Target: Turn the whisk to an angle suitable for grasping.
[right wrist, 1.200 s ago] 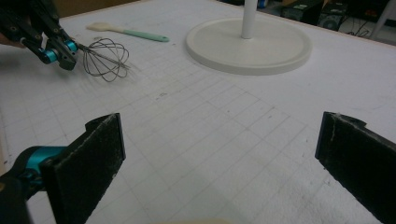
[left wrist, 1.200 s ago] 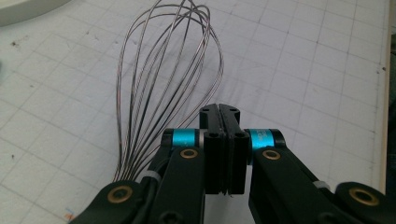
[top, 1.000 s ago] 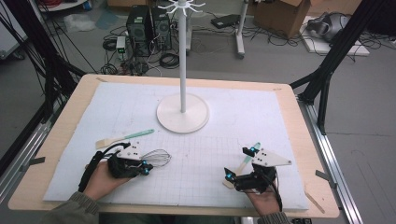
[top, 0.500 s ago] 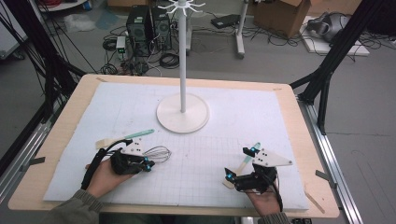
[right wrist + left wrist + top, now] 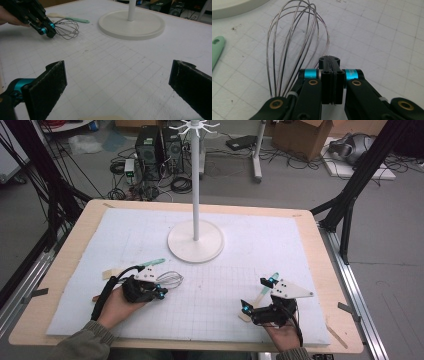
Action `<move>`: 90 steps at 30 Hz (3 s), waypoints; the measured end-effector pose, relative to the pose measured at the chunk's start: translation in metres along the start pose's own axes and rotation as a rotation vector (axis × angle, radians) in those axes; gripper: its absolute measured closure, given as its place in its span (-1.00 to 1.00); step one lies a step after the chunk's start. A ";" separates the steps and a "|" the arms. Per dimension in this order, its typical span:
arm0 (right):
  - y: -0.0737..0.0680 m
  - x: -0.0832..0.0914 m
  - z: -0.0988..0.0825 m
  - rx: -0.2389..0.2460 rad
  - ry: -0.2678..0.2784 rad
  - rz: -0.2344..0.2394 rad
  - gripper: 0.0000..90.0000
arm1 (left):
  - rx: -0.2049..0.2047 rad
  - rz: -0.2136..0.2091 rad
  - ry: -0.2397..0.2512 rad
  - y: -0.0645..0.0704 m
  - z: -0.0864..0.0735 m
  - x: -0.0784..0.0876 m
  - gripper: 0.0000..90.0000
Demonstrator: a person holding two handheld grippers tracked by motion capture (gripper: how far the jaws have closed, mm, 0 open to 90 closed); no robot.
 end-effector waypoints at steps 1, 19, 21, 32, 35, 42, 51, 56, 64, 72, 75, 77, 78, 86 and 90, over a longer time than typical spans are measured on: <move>0.000 0.000 0.000 0.003 0.002 0.000 -1.00 | 0.002 0.000 0.000 -0.001 0.000 0.000 0.97; 0.000 -0.001 0.000 -0.003 0.000 0.005 -1.00 | 0.021 0.029 -0.025 -0.016 0.014 -0.010 0.97; 0.000 0.000 0.000 -0.003 0.000 0.005 -1.00 | 0.030 0.031 -0.020 -0.016 0.015 -0.011 0.97; 0.001 -0.001 0.000 -0.004 0.003 0.007 -1.00 | 0.040 0.026 0.003 -0.020 0.018 -0.009 0.94; 0.001 0.000 0.000 -0.004 0.002 0.006 -1.00 | 0.041 0.017 0.020 -0.017 0.020 -0.005 0.89; 0.000 0.001 0.000 -0.006 0.003 0.005 -1.00 | 0.017 -0.010 0.066 -0.009 0.021 0.007 0.68; 0.001 -0.001 0.000 -0.006 -0.002 0.002 -1.00 | 0.024 -0.013 0.126 -0.012 0.008 0.030 0.45; 0.001 -0.001 0.000 -0.006 -0.001 0.001 -1.00 | 0.039 0.005 0.142 -0.017 -0.002 0.042 0.28; 0.001 -0.001 0.000 -0.013 0.000 -0.002 -1.00 | 0.033 0.028 0.162 -0.019 -0.009 0.057 0.11; 0.002 -0.001 0.000 -0.014 0.002 0.000 -1.00 | 0.028 0.055 0.177 -0.020 -0.023 0.072 -0.02; 0.002 -0.001 0.000 -0.012 0.003 0.001 -1.00 | 0.032 0.060 0.189 -0.021 -0.027 0.078 -0.09; 0.002 -0.002 0.000 -0.012 0.001 0.002 -1.00 | 0.036 0.069 0.191 -0.022 -0.030 0.082 -0.16; 0.002 -0.002 0.000 -0.012 0.001 0.002 -1.00 | 0.036 0.071 0.196 -0.022 -0.030 0.084 -0.16; 0.001 -0.004 0.000 -0.013 -0.001 0.006 -1.00 | 0.044 0.095 0.200 -0.027 -0.041 0.096 -0.32; 0.002 -0.005 0.001 -0.015 0.002 0.009 -1.00 | 0.039 0.112 0.197 -0.027 -0.047 0.099 -0.32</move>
Point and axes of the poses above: each handheld gripper's, and its own axes: x roughly backward along the jaws, z roughly out of its top, y roughly to its right, the point moved 7 cm from there along -x, roughly forward along the jaws, and after that the axes turned 4 degrees about -y, right-handed, at the moved point
